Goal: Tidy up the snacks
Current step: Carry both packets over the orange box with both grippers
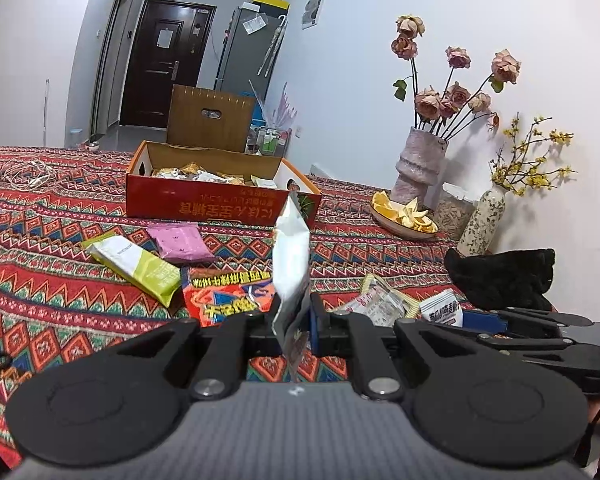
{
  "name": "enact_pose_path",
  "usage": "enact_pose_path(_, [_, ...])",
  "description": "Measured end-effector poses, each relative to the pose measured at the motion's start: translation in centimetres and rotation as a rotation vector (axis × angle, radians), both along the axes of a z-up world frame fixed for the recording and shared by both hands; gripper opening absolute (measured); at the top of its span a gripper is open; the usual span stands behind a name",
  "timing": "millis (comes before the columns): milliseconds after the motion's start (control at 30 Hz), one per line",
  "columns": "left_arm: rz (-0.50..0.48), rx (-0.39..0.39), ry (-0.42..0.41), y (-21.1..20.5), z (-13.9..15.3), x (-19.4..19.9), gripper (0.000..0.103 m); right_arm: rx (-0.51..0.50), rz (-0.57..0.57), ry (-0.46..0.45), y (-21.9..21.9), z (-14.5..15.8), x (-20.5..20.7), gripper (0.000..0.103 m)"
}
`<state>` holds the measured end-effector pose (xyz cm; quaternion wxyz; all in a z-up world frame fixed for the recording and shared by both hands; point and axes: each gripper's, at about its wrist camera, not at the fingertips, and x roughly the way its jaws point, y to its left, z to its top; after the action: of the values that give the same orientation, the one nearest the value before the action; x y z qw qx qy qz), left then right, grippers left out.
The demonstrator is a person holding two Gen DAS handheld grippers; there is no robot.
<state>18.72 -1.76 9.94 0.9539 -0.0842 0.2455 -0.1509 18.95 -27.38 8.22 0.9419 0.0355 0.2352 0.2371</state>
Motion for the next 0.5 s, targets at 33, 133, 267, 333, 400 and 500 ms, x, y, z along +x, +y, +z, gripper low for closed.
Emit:
enact_pose_path(33, [-0.001, 0.001, 0.001, 0.0, 0.1, 0.5, 0.012, 0.002, 0.001, 0.002, 0.0, 0.1, 0.6, 0.044])
enact_pose_path(133, [-0.011, 0.001, 0.004, 0.1, 0.4, 2.9, 0.012, -0.001, 0.006, 0.002, 0.1, 0.3, 2.6, 0.044])
enact_pose_path(267, [-0.034, 0.007, -0.011, 0.4, 1.6, 7.6, 0.012, -0.023, 0.02, -0.023, 0.5, 1.5, 6.2, 0.044])
enact_pose_path(333, [-0.046, 0.009, -0.018, 0.4, 2.2, 10.4, 0.012, -0.028, 0.034, -0.042, 0.8, 2.4, 8.4, 0.044])
enact_pose_path(400, [-0.057, 0.024, -0.026, 0.4, 2.6, 13.6, 0.012, -0.041, 0.04, -0.064, 1.1, 3.2, 11.1, 0.044])
enact_pose_path(500, [-0.065, 0.041, -0.029, 0.1, 2.8, 18.5, 0.012, -0.054, 0.043, -0.084, 1.5, 4.0, 15.6, 0.044])
